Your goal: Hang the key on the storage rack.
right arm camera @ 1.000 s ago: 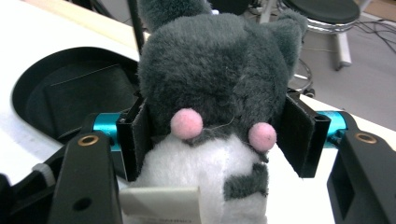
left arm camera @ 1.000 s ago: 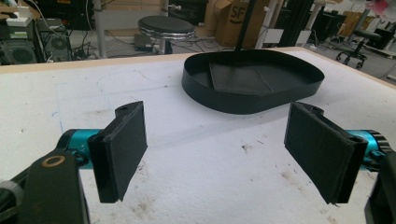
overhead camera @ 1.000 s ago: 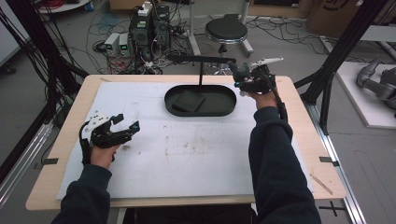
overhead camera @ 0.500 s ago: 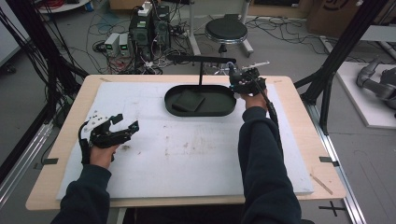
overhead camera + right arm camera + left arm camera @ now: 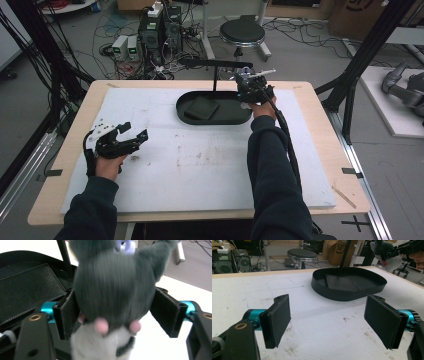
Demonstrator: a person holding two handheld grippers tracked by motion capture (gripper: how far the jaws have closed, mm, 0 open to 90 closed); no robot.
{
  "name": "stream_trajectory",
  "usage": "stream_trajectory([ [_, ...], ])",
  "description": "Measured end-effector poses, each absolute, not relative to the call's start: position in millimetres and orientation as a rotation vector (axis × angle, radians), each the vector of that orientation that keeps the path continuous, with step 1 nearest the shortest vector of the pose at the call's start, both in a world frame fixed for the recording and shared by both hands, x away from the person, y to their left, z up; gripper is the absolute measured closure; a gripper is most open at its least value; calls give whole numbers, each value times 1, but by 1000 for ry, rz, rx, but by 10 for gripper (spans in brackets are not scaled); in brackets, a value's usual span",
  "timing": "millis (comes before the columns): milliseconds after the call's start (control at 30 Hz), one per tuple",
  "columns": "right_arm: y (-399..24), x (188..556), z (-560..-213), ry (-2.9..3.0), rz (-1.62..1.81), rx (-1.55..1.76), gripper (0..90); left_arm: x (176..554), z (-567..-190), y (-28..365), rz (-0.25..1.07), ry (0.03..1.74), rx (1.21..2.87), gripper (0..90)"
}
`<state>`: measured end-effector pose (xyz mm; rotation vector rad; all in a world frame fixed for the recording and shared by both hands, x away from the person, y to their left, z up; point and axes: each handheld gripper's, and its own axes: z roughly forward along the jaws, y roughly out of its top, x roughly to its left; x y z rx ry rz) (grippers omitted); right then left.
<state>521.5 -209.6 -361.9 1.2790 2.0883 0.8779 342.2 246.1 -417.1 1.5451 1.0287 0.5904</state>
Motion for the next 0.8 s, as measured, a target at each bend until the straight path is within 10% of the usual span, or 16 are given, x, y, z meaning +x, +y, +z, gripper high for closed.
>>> stream_trajectory([
  [800, -292, 429, -314, 2094, 1092, 1120, 225, 342, -413, 242, 575, 1014, 1531, 202],
])
